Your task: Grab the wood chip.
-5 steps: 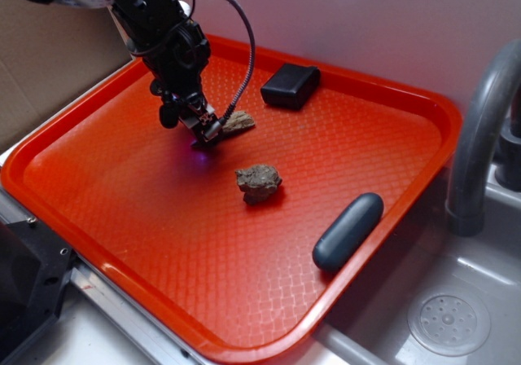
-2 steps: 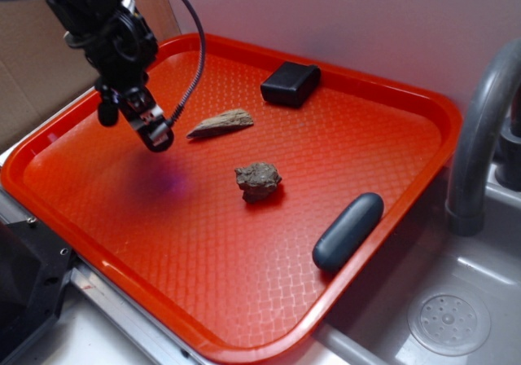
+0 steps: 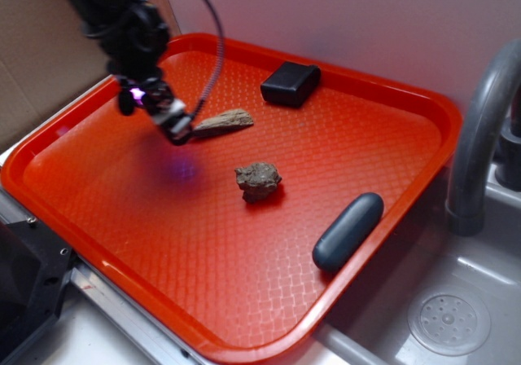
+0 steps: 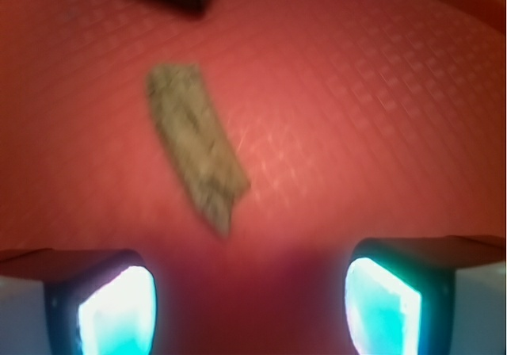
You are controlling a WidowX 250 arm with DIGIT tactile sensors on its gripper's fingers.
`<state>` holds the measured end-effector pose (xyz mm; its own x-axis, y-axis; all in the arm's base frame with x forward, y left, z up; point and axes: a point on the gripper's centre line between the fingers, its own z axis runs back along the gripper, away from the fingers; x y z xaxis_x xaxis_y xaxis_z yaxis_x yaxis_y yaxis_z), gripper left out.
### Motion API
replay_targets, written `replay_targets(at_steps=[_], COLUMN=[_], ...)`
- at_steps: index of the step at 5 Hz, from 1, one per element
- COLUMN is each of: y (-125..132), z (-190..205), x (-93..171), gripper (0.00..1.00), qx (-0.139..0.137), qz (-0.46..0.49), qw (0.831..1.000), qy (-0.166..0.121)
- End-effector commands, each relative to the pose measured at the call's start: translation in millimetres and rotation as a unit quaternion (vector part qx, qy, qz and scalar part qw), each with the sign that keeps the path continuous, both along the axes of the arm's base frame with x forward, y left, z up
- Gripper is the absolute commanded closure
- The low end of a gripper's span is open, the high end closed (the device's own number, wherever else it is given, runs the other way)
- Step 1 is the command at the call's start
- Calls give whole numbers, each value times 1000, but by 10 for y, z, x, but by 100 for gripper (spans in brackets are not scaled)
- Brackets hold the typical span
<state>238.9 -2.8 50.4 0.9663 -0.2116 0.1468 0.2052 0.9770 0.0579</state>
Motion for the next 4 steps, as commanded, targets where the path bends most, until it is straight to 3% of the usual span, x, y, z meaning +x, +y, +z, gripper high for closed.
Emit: replay_targets(at_steps=[1,2,4], y=[-163,-279,-293], z=[-92,-204,-337], x=[154,132,156], gripper=[0,0,0], qx=[19,35,29], qz=[-27,-61,-73], qw=[999,997,997], qy=[-18,-16,8])
